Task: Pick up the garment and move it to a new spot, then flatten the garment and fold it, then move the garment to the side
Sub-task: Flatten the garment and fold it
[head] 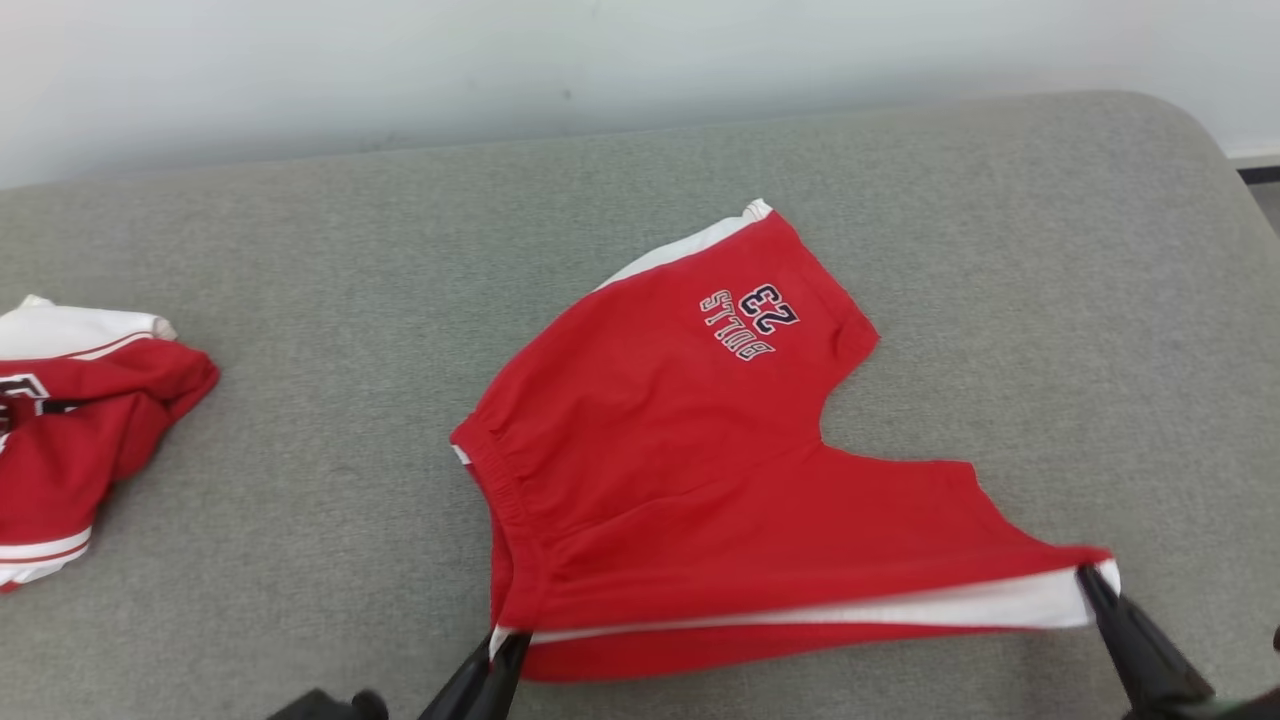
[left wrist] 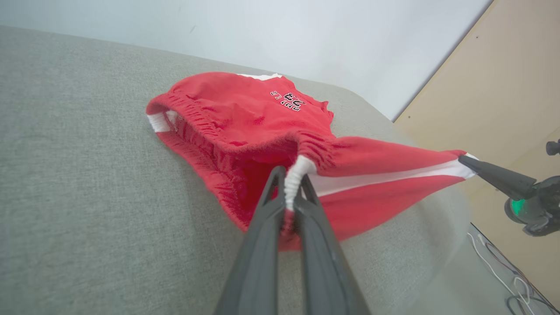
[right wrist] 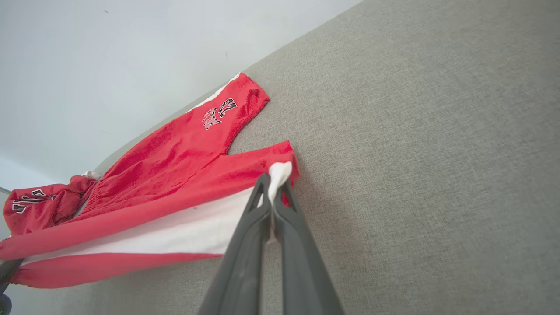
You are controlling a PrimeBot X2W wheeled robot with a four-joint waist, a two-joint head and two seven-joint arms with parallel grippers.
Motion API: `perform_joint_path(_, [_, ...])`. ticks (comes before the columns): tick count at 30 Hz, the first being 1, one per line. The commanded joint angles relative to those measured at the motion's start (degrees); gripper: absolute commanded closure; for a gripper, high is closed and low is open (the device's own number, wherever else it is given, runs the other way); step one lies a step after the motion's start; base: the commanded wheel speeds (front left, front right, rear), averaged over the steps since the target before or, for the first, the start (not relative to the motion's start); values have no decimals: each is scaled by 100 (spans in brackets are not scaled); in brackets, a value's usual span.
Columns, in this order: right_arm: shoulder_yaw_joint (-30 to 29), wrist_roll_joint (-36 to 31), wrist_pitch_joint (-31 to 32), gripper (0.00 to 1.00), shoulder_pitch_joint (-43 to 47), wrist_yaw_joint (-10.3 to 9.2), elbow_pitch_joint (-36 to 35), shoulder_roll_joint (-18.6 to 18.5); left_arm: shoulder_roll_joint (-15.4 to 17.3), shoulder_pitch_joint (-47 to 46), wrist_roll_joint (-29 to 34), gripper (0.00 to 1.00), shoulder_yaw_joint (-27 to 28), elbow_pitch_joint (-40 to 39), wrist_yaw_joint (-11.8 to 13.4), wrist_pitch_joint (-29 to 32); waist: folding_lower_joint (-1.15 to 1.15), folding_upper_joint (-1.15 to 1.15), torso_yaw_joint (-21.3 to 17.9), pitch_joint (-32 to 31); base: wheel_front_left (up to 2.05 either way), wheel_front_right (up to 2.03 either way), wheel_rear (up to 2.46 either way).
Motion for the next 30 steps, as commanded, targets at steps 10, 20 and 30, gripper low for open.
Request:
perform_joint_path(10, [-650, -989, 977, 100, -1731, -14, 61, 441, -524, -1298, 348, 100, 218, 382, -420, -4, 0, 0, 517, 375, 0, 0, 0])
perform_joint_path(20, [-302, -1804, 1439, 100, -4505, -14, 2078, 950, -1241, -2688, 391, 100, 352, 1604, -545, -4, 0, 0, 1083, 949, 0, 0, 0])
perform_joint_path(30, [239, -2341, 1021, 100, -6222, -14, 4284, 1331, -1643, -3535, 395, 100, 333, 2444, -573, -4, 0, 0, 1257, 1390, 0, 0, 0])
